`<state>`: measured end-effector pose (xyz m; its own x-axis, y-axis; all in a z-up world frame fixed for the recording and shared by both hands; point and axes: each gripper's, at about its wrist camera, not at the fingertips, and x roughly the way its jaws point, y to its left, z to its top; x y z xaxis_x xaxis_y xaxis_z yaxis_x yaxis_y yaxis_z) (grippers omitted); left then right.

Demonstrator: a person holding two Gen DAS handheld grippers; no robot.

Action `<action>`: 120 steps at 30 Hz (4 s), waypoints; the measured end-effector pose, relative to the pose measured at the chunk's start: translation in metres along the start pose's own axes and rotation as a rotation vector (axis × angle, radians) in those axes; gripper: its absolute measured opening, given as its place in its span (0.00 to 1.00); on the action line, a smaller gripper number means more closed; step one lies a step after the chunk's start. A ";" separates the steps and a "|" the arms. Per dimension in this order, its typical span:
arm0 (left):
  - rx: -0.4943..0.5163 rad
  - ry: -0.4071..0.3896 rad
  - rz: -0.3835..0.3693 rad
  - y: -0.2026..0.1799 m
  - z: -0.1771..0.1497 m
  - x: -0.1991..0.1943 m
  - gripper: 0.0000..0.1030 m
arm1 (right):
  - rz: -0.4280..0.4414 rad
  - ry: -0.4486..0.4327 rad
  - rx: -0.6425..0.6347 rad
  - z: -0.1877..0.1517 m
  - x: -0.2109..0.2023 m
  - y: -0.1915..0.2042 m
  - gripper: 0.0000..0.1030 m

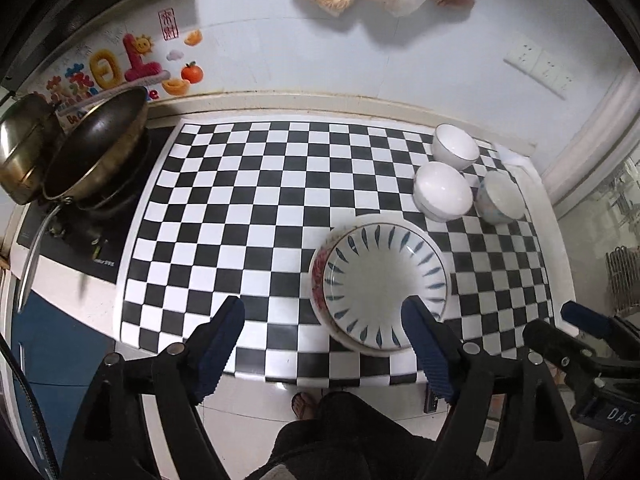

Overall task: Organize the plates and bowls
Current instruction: 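Set the plate stack down on the cloth and open both tools, then move both tools to the red-flower-rim bowl and grip its rim, then lift the red-flower-rim bowl with both tools toward the dotted bowl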

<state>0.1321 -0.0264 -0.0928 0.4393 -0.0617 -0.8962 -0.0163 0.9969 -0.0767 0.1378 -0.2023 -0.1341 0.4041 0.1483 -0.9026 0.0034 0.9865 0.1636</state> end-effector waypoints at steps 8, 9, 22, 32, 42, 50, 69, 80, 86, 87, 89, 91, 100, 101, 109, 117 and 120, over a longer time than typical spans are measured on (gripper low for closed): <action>0.031 -0.026 -0.041 0.001 -0.034 -0.043 0.78 | -0.001 -0.064 -0.001 -0.034 -0.049 0.018 0.84; 0.035 -0.029 -0.043 0.001 -0.036 -0.046 0.78 | -0.002 -0.067 0.001 -0.038 -0.052 0.019 0.84; 0.074 -0.081 -0.088 -0.012 -0.036 -0.058 0.78 | 0.016 -0.219 0.051 -0.055 -0.087 0.004 0.86; 0.091 -0.054 -0.068 -0.055 0.048 0.019 0.78 | 0.020 -0.217 0.135 0.013 -0.030 -0.077 0.85; 0.033 0.245 -0.133 -0.107 0.141 0.187 0.70 | 0.079 0.021 0.141 0.129 0.118 -0.148 0.53; 0.009 0.382 -0.140 -0.129 0.170 0.265 0.57 | 0.079 0.214 0.087 0.190 0.220 -0.174 0.41; 0.070 0.458 -0.143 -0.160 0.168 0.299 0.28 | 0.078 0.360 0.038 0.215 0.295 -0.178 0.09; 0.147 0.388 -0.173 -0.183 0.159 0.236 0.28 | 0.141 0.318 0.086 0.196 0.235 -0.184 0.09; 0.193 0.358 -0.209 -0.195 0.152 0.210 0.28 | 0.132 0.274 0.096 0.172 0.184 -0.197 0.09; 0.205 0.356 -0.215 -0.200 0.148 0.206 0.28 | 0.131 0.270 0.098 0.168 0.176 -0.199 0.09; 0.219 0.360 -0.230 -0.207 0.137 0.198 0.28 | 0.127 0.263 0.106 0.156 0.163 -0.204 0.09; 0.236 0.366 -0.242 -0.214 0.127 0.192 0.28 | 0.129 0.262 0.126 0.141 0.151 -0.215 0.09; 0.301 0.415 -0.242 -0.240 0.082 0.198 0.28 | 0.132 0.302 0.201 0.087 0.144 -0.248 0.09; 0.304 0.422 -0.239 -0.243 0.078 0.201 0.28 | 0.132 0.308 0.206 0.084 0.147 -0.250 0.09; 0.316 0.483 -0.227 -0.251 0.052 0.221 0.28 | 0.134 0.368 0.246 0.051 0.167 -0.271 0.09; 0.317 0.521 -0.209 -0.258 0.039 0.238 0.28 | 0.136 0.411 0.256 0.041 0.185 -0.280 0.09; 0.313 0.532 -0.202 -0.259 0.037 0.244 0.28 | 0.135 0.422 0.254 0.041 0.190 -0.281 0.09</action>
<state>0.2763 -0.2980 -0.2753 -0.0999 -0.1849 -0.9777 0.3181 0.9251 -0.2074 0.2514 -0.4546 -0.3353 0.0113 0.3405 -0.9402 0.2203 0.9163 0.3345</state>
